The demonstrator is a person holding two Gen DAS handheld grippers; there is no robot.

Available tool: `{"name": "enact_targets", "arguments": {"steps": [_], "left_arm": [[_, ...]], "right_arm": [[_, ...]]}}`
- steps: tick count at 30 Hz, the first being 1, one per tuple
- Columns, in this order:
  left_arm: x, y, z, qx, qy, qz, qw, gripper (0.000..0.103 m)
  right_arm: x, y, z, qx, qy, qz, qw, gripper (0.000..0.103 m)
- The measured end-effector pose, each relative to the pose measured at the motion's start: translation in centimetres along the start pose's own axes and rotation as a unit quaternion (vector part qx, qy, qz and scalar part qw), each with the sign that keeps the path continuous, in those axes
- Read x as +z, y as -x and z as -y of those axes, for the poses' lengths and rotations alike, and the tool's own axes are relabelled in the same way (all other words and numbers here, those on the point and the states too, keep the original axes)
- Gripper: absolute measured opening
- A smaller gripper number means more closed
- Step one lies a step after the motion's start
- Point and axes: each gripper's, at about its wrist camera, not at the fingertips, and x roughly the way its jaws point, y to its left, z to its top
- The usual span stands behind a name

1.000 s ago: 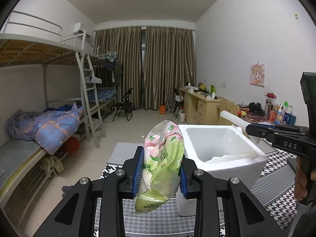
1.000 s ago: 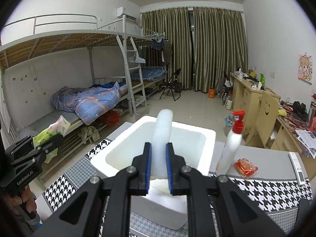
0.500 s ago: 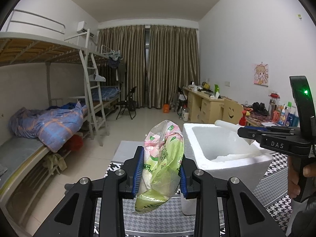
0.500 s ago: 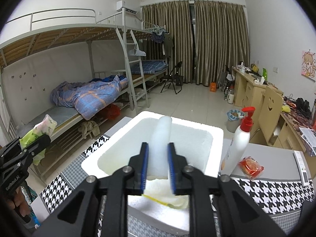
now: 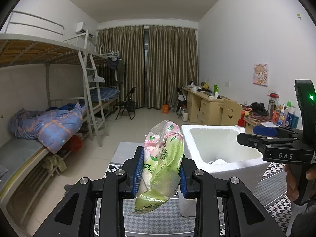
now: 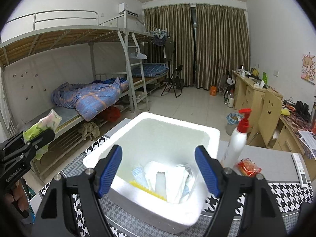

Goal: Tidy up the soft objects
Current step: 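Withdraw the right tool while the left tool carries the snack bag over the box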

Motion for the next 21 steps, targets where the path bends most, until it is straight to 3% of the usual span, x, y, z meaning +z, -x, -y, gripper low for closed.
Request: {"name": "enact_targets", "arguments": {"steps": [6, 9, 21], "left_arm": [[0.5, -0.3, 1.0, -0.009, -0.01, 0.004, 0.9999, 0.033], [0.7, -0.5, 1.5, -0.014, -0.013, 0.003, 0.9998, 0.033], [1.6, -1.6, 2.8, -0.03, -0.025, 0.003, 0.9992, 0.033]], "right_arm": [[-0.4, 1.2, 0.4, -0.002, 0.005, 0.011, 1.0, 0.087], [-0.7, 1.7, 1.0, 0.003, -0.004, 0.019, 1.0, 0.1], [-1.5, 3.5, 3.3, -0.027, -0.035, 0.029, 0.999, 0.102]]}}
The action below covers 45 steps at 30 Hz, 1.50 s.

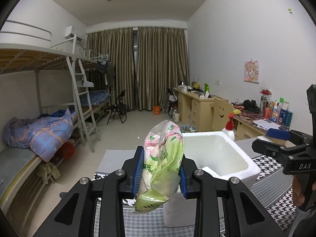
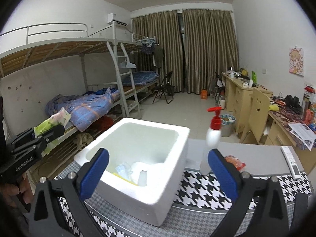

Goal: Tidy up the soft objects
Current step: 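Withdraw the right tool while the left tool carries the snack bag over the box, then lower the snack bag into the foam box and open the left tool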

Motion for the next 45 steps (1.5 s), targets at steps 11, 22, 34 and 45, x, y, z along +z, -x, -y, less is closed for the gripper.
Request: {"name": "enact_targets", "arguments": {"steps": [11, 22, 34, 45], "left_arm": [[0.8, -1.0, 1.4, -0.017, -0.017, -0.002, 0.9997, 0.033], [1.6, -2.3, 2.9, -0.028, -0.031, -0.01, 0.9991, 0.033], [2.3, -4.3, 3.8, -0.042, -0.04, -0.028, 0.9979, 0.033], [2.6, -6.2, 5.0, -0.051, -0.044, -0.051, 0.9965, 0.033]], "right_arm": [[-0.5, 1.2, 2.0, -0.021, -0.011, 0.005, 1.0, 0.102], [-1.6, 2.6, 3.9, -0.042, -0.012, 0.011, 0.999, 0.102], [-2.4, 3.5, 6.2, -0.056, -0.03, 0.013, 0.998, 0.102], [-2.9, 4.4, 7.5, -0.067, -0.04, 0.017, 0.997, 0.102]]}}
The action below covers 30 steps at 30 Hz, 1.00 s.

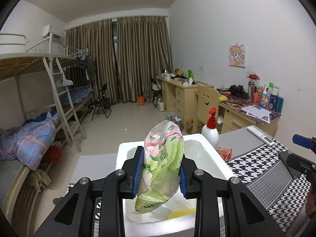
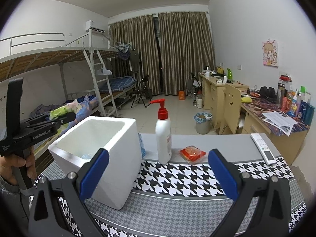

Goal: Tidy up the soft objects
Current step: 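Lower the snack bag into the foam box and open the left tool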

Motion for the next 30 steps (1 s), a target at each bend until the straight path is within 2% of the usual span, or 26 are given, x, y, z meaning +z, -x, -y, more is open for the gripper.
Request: {"name": "enact_targets", "arguments": {"steps": [8, 11, 13, 15, 16, 21, 26, 30], "left_arm": [[0.3, -1.4, 0.3, -0.003, 0.001, -0.017, 0.9999, 0.033], [0.4, -1.9, 0.4, -0.004, 0.0, -0.024, 0.9997, 0.037], [0.4, -2.2, 0.4, -0.002, 0.001, -0.028, 0.9996, 0.046], [0.5, -2.4, 0.4, 0.0, 0.001, -0.027, 0.9996, 0.063], [0.4, -2.5, 0.4, 0.001, 0.001, -0.027, 0.9996, 0.066], [0.1, -2.3, 0.6, 0.013, 0.0, -0.023, 0.9997, 0.094], [0.1, -1.0, 0.6, 0.016, 0.0, -0.009, 0.9998, 0.102], [0.1, 0.5, 1.0, 0.015, -0.001, 0.004, 0.9999, 0.102]], "right_arm": [[-0.4, 0.7, 0.9, -0.006, -0.008, 0.002, 1.0, 0.102], [-0.5, 1.1, 1.3, -0.008, -0.014, 0.005, 1.0, 0.102], [-0.6, 1.4, 1.5, -0.01, -0.017, 0.008, 1.0, 0.102], [-0.6, 1.6, 1.7, -0.012, -0.019, 0.009, 1.0, 0.102], [-0.7, 1.6, 1.8, -0.012, -0.021, 0.01, 1.0, 0.102], [-0.7, 2.1, 2.3, -0.015, -0.024, 0.012, 1.0, 0.102], [-0.8, 2.6, 2.0, -0.013, -0.021, 0.017, 1.0, 0.102], [-0.9, 3.1, 1.5, -0.009, -0.016, 0.018, 1.0, 0.102]]}}
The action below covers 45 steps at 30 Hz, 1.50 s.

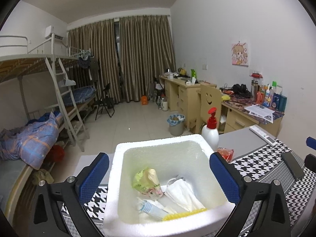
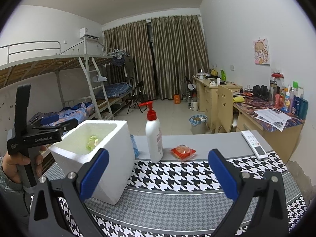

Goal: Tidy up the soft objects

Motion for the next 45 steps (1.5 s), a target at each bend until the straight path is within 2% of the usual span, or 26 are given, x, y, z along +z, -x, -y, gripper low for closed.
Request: {"name": "enact_targets", "arguments": {"steps": [7, 13, 22, 45], "left_arm": [[-0.4, 3.4, 0.3, -0.001, 0.009, 0.028, 0.9996, 0.102], [-0.9, 5.3, 0.3, 0.019, 0.014, 0.044, 0.9987, 0.102], [-1.6, 7.2, 0.7, 0.044, 0.018, 0.057, 0.9972, 0.102], [-4.5, 11.4, 1.2, 0.053, 0.036, 0.081, 0.9947, 0.102]], "right_arm": [[-0.2, 1.1, -1.2, 0.008, 0.013, 0.008, 1.0, 0.102], [-0.1, 1.8, -1.9, 0.011, 0.018, 0.013, 1.0, 0.102], [-0.3, 2.9, -2.9, 0.015, 0.031, 0.022, 0.999, 0.102], [-2.4, 5.4, -4.7, 0.036, 0.039, 0.052, 0.997, 0.102]]}}
